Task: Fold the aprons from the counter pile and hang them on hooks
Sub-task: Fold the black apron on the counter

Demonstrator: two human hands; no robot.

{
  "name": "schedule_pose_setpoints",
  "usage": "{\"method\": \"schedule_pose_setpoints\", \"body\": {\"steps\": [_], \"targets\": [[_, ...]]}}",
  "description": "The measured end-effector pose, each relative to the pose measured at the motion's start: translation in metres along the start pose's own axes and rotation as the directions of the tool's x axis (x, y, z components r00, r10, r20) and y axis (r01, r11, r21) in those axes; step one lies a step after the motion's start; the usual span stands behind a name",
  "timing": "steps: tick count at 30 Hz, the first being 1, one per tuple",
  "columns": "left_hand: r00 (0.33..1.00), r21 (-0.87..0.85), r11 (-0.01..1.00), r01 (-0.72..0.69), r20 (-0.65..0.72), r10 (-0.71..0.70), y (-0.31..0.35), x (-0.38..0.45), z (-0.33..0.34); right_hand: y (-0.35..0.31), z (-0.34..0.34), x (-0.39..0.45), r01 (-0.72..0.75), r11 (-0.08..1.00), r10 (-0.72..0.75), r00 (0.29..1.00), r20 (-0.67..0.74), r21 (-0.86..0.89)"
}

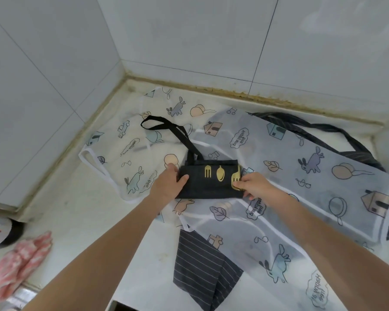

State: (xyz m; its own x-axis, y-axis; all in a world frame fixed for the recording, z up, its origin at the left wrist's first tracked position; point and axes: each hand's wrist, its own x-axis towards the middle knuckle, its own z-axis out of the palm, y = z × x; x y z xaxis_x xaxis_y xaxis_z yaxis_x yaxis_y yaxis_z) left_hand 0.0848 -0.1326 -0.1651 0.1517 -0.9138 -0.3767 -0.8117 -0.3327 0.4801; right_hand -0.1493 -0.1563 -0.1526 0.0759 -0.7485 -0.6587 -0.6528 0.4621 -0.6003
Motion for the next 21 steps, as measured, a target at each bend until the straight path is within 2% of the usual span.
{"method": "schedule_pose_setpoints", "body": {"steps": [2, 4, 6, 7, 8, 9, 10, 12, 14, 15, 17, 19, 21], "targets": [[0.996, -0.065, 0.995, -0.074, 0.045, 0.077, 0.004, 0.004, -0.005, -0.002, -0.007, -0.004, -0.076, 0.996, 0.081, 0.99, 0.119, -0.052], [0.977, -0.178, 0.978, -0.105, 0.167, 0.135, 0.012, 0.007, -0.008, -0.003, -0.013, -0.008, -0.109, 0.983, 0.137, 0.97, 0.201, -0.145], [0.953, -0.231, 0.968, -0.102, 0.257, 0.162, 0.014, 0.011, -0.005, -0.009, -0.015, -0.014, -0.041, 0.94, 0.095, 0.985, 0.145, -0.338], [0.949, -0.208, 0.973, -0.104, 0.27, 0.16, 0.016, 0.012, -0.002, -0.012, -0.016, -0.018, 0.025, 0.857, 0.01, 0.998, 0.064, -0.515], [0.951, -0.192, 0.974, -0.118, 0.261, 0.167, 0.018, 0.013, 0.001, -0.016, -0.014, -0.02, 0.094, 0.723, -0.136, 0.991, -0.008, -0.685], [0.958, -0.182, 0.975, -0.124, 0.233, 0.166, 0.02, 0.012, 0.004, -0.019, -0.01, -0.021, 0.173, 0.597, -0.296, 0.955, -0.015, -0.783], [0.973, -0.168, 0.977, -0.129, 0.169, 0.158, 0.022, 0.011, 0.007, -0.021, -0.005, -0.021, 0.275, 0.517, -0.417, 0.908, 0.042, -0.811], [0.984, -0.03, 0.984, -0.174, -0.053, 0.172, 0.026, 0.008, 0.005, -0.027, 0.007, -0.021, 0.432, 0.453, -0.473, 0.858, 0.2, -0.78], [0.925, 0.21, 0.938, -0.275, -0.21, 0.318, 0.028, 0.005, -0.003, -0.027, 0.019, -0.013, 0.428, 0.455, -0.416, 0.877, 0.239, -0.781], [0.886, 0.333, 0.875, -0.351, -0.186, 0.426, 0.025, 0.007, -0.004, -0.027, 0.024, -0.008, 0.406, 0.461, -0.382, 0.894, 0.236, -0.789], [0.817, 0.534, 0.678, -0.505, 0.041, 0.575, 0.024, 0.01, -0.007, -0.029, 0.027, -0.002, 0.382, 0.445, -0.34, 0.909, 0.241, -0.81], [0.786, 0.647, 0.515, -0.562, 0.224, 0.577, 0.028, 0.014, -0.009, -0.035, 0.03, 0.0, 0.398, 0.376, -0.334, 0.901, 0.278, -0.837], [0.798, 0.687, 0.492, -0.535, 0.22, 0.56, 0.034, 0.021, -0.01, -0.039, 0.032, 0.001, 0.408, 0.357, -0.333, 0.896, 0.294, -0.841]]}}
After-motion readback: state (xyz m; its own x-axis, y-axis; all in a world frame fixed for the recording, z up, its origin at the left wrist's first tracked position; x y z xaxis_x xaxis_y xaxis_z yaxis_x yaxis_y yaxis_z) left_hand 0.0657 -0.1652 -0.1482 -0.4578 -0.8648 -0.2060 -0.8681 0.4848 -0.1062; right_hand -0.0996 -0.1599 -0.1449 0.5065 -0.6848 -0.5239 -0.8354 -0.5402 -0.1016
